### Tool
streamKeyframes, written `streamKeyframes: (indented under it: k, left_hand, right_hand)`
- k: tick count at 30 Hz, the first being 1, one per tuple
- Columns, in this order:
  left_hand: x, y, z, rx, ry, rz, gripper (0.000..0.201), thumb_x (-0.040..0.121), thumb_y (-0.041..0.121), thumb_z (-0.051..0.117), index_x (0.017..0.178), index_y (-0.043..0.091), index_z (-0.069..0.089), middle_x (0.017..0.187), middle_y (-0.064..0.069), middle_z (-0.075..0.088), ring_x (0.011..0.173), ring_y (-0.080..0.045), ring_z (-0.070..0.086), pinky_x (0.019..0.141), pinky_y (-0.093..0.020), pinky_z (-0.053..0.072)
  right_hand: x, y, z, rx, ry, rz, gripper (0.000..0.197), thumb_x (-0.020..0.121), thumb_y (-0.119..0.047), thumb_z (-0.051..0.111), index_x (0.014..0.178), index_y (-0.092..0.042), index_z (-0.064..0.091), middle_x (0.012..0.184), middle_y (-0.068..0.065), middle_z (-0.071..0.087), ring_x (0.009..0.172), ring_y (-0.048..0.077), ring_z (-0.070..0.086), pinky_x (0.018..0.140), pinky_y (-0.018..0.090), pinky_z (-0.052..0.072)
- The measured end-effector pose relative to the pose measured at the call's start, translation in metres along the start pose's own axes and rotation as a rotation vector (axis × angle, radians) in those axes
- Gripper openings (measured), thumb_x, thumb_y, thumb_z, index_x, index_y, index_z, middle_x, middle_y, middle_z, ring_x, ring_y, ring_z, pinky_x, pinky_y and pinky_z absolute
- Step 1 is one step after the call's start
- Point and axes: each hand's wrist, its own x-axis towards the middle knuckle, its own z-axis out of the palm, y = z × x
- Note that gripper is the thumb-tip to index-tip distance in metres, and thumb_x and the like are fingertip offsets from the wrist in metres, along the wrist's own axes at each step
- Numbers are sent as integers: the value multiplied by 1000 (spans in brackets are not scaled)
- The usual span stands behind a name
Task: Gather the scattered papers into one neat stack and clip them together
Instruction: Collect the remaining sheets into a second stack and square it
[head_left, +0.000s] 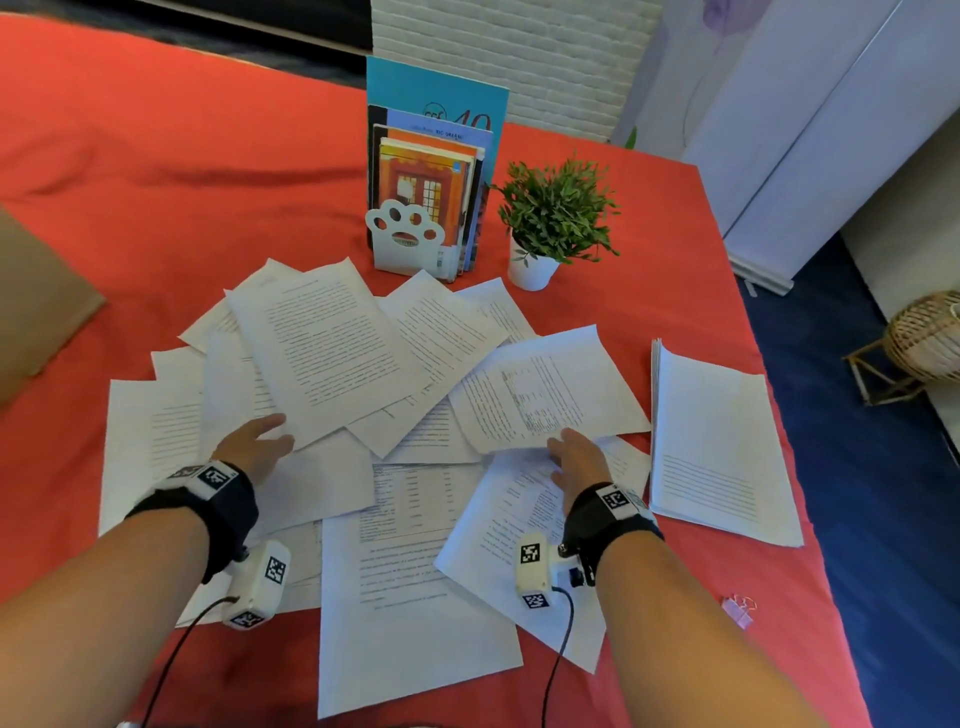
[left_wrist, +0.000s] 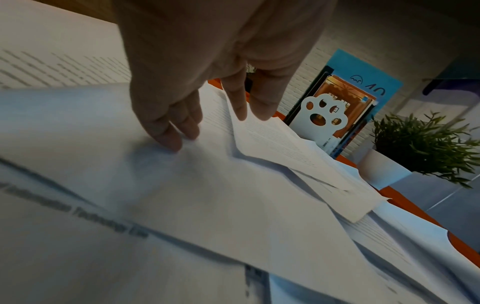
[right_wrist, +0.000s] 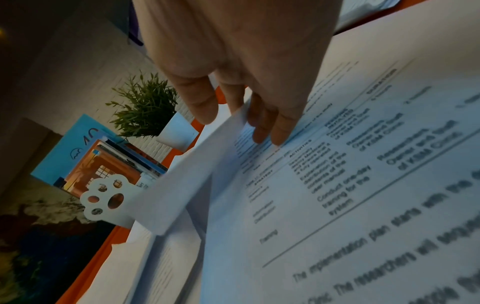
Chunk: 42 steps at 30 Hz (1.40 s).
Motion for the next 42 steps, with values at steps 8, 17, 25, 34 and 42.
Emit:
streamKeyframes:
  k: [8, 17, 25, 34, 42]
  left_hand:
    - [10, 13, -10, -108, -66, 18, 43, 92, 19, 55, 135, 22, 50, 147, -11, 42, 127, -34, 45, 103, -43, 44]
    - [11, 30, 1, -265, -20, 21, 32, 81, 22, 71, 111, 12, 68, 102, -11, 67, 92, -26, 61, 97, -33, 47]
    - [3, 7, -23, 25, 132, 63, 40, 85, -3, 52, 122, 9, 63, 139, -18, 51, 127, -38, 46, 108, -32, 33]
    - [-6, -39, -55, 122, 243, -12, 66, 82, 2, 55, 144, 11, 33, 136, -27, 50, 125, -45, 46, 107, -44, 36]
    - [-14, -43, -57, 139, 184, 58, 41, 80, -1, 55, 121, 0, 57, 118, -26, 61, 106, -42, 58, 86, -38, 45]
  right_hand:
    - [-38, 18, -29, -479, 240, -88, 16, 91, -19, 49, 90, -9, 62, 117, 24, 64, 82, 20, 58, 78, 29, 44]
    - [-69, 64, -46, -598, 486, -4, 36, 81, -5, 50, 113, -18, 58, 128, 13, 44, 114, 36, 47, 101, 46, 40]
    - [-81, 49, -35, -437, 456, -316, 47, 79, 15, 38, 108, -11, 65, 137, 13, 47, 122, 31, 50, 99, 28, 40]
    - [-101, -34, 2, -416, 686, -1036, 41, 78, 3, 42, 107, -6, 68, 99, 13, 67, 96, 19, 57, 87, 21, 45]
    - [-97, -75, 86, -208, 272, -890, 48, 78, 5, 44, 117, -14, 63, 116, 7, 65, 99, 19, 59, 100, 26, 46]
